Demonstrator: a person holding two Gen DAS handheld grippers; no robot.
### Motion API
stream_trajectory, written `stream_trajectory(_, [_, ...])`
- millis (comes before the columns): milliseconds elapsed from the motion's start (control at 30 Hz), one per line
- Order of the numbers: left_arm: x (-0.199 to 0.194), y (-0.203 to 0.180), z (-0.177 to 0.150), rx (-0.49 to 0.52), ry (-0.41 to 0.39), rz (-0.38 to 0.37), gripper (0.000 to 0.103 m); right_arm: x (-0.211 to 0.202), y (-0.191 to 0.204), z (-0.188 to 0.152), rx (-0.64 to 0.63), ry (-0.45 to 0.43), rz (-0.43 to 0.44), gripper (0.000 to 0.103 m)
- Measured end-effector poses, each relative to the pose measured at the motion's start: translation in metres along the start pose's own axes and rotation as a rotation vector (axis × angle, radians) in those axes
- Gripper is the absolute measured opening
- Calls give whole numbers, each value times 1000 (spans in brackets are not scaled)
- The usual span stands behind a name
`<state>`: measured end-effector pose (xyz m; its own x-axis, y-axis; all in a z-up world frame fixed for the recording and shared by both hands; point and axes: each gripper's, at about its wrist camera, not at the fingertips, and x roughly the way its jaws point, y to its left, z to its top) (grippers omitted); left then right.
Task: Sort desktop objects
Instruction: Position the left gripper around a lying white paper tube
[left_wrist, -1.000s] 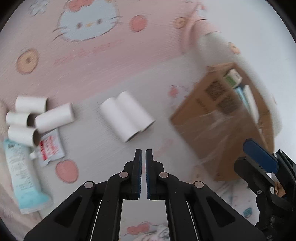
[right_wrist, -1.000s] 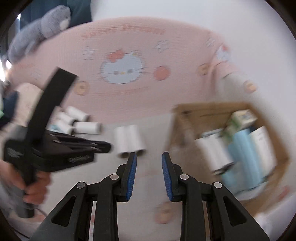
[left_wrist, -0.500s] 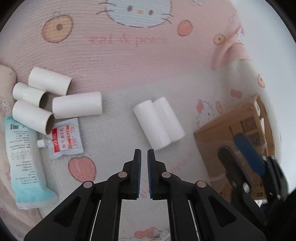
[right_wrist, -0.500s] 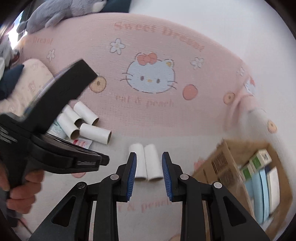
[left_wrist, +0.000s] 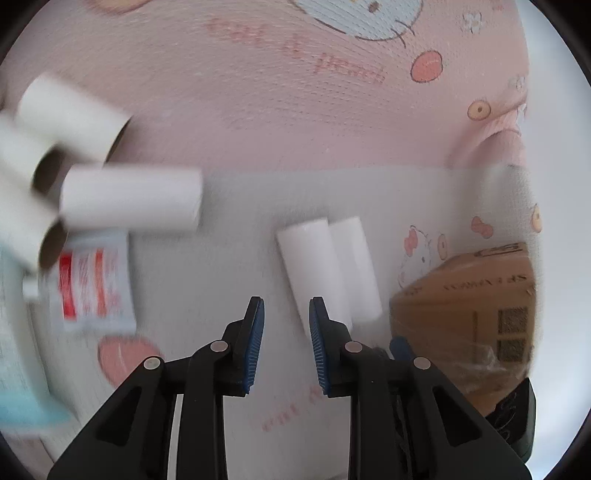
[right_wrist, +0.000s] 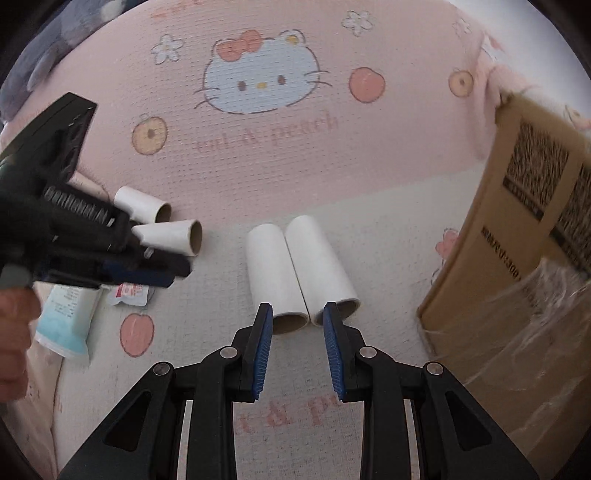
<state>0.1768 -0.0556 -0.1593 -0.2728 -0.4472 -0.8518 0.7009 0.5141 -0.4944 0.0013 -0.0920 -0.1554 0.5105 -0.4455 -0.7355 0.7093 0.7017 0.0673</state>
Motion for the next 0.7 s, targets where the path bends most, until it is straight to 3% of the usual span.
stream_trajectory(133, [11,-18,25,116,5,71,35,18,-8,-6,35,55,-61,24])
stream_trajectory(267, [17,-30,45,155,5,57,53,29,-13,-12,83,106,-40,24])
stream_trajectory(500, [40,-40,71,181,35,87,55,34,-8,-18,58,129,-7,24])
stream_trajectory(700, [52,-50,69,235,53,103,55,37,-15,-20,93,153,8,24])
